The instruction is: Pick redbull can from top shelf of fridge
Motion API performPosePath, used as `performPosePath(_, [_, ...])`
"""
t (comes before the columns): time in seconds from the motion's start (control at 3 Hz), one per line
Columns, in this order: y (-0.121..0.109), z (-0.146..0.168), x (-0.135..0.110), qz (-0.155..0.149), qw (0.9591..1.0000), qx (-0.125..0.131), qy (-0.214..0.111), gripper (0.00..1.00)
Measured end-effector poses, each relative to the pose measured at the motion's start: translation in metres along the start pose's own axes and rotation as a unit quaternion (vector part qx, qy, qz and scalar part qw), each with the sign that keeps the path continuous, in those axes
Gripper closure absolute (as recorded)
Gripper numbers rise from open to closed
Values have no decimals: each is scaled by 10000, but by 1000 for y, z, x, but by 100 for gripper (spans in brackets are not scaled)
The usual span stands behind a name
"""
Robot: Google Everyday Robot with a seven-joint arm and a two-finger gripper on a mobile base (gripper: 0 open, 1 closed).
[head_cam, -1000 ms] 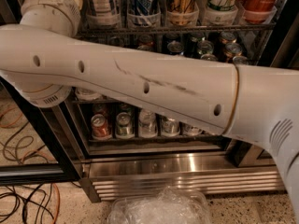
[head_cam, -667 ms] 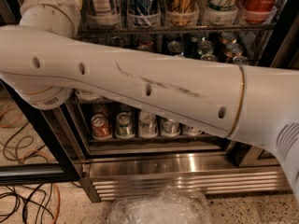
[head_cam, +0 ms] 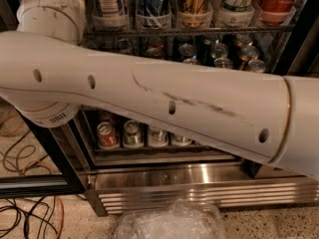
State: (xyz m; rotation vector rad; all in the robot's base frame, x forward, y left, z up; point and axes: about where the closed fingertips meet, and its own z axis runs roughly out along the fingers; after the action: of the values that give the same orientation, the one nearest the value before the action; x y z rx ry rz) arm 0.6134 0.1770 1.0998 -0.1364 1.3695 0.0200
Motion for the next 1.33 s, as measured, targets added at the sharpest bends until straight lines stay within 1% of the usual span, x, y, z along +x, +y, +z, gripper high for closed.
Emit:
performPosePath(0.33, [1,-3,1,53,9999,-71,49,100])
performPosePath(0.67, [1,-7,0,124,9996,-226,115,100])
performPosePath(1.0, [1,-7,0,124,9996,-227,115,100])
performPosePath(1.33, [3,-11,-7,166,9990,-387,146,100])
